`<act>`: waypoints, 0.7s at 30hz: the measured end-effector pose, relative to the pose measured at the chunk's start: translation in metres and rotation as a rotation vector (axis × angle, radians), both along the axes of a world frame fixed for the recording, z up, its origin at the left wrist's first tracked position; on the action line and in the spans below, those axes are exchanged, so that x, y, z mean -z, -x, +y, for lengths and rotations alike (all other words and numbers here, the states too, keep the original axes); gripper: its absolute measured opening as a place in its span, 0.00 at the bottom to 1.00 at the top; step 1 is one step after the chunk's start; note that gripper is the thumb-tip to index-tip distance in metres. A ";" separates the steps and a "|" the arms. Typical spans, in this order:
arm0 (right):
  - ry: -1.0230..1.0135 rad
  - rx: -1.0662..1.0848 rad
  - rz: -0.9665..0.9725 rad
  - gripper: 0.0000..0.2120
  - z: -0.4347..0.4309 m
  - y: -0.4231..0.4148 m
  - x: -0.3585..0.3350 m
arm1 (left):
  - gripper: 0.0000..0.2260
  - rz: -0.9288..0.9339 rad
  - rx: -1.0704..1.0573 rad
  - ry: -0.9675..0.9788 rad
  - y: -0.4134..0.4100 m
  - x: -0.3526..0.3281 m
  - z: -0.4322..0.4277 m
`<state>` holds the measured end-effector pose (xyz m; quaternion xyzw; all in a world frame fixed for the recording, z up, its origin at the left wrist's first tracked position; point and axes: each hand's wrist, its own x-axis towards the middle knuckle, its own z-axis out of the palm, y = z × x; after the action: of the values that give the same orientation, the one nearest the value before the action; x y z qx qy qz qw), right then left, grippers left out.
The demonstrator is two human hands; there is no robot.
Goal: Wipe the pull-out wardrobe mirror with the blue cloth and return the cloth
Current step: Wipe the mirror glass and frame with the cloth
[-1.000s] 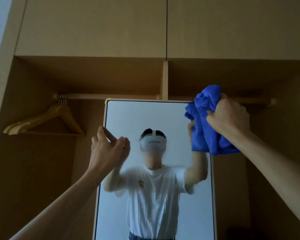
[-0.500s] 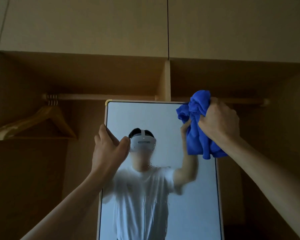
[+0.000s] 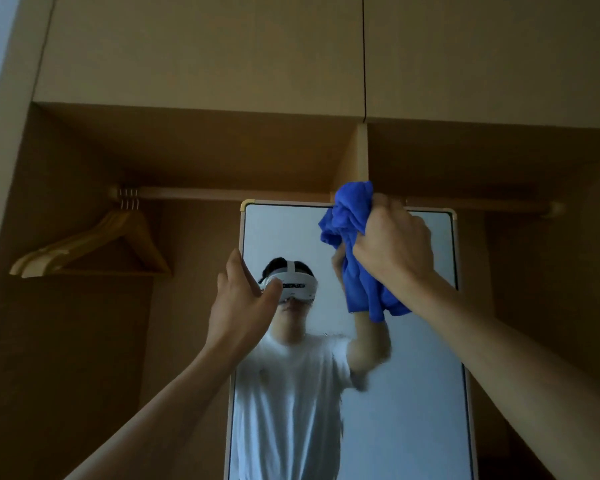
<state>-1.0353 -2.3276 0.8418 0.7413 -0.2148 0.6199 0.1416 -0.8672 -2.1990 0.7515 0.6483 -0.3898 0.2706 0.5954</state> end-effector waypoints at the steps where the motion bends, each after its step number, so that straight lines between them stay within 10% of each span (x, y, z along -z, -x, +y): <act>1: 0.009 0.002 0.007 0.14 0.006 -0.006 0.000 | 0.27 0.007 0.011 0.000 0.000 0.000 0.001; 8: 0.071 -0.028 0.046 0.15 0.046 -0.043 -0.003 | 0.16 0.031 0.129 -0.016 0.000 0.004 0.012; 21: 0.149 -0.159 0.248 0.14 0.093 -0.092 0.003 | 0.26 0.166 0.413 -0.027 -0.017 0.037 0.026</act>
<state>-0.9434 -2.2348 0.8387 0.8143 -0.0898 0.5470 0.1722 -0.8499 -2.1735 0.7140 0.5825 -0.4677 0.0833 0.6596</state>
